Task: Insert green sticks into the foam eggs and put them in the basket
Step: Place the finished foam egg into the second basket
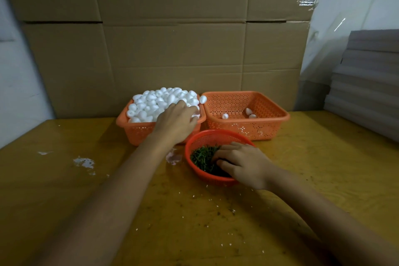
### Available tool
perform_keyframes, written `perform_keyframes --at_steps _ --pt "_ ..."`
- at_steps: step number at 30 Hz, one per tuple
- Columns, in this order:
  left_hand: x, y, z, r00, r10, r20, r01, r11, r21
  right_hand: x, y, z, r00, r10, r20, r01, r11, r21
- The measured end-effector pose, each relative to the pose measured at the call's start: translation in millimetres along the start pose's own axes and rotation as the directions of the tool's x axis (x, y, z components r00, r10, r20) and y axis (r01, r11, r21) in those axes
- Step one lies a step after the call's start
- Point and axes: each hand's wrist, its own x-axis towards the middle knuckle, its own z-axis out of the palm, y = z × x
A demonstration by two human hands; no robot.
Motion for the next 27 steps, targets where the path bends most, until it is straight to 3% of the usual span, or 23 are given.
perform_keyframes --at_steps 6,12,18,22,27 --pt "4.5 -9.9 10.9 0.978 -0.125 -0.168 0.092 0.977 -0.192 0.8 -0.3 0.8 1.000 0.013 0.005 -0.013 1.000 0.001" --pt "9.6 -22.5 12.9 0.936 -0.268 -0.226 0.170 0.911 -0.377 0.6 -0.2 1.0 1.000 0.014 0.009 -0.014 1.000 0.001" --pt "1.8 -26.0 5.3 0.881 -0.340 -0.328 0.075 0.785 -0.614 0.4 -0.5 1.5 1.000 0.010 -0.007 -0.010 1.000 0.010" --pt "-2.0 -26.6 -4.7 0.818 -0.380 -0.431 -0.002 0.748 -0.664 -0.4 -1.0 0.5 1.000 0.006 0.001 -0.006 1.000 0.020" --pt "-16.4 -15.6 -9.2 0.857 -0.394 -0.333 -0.079 0.537 -0.840 1.4 -0.5 -0.6 1.000 0.007 0.015 -0.007 0.999 0.046"
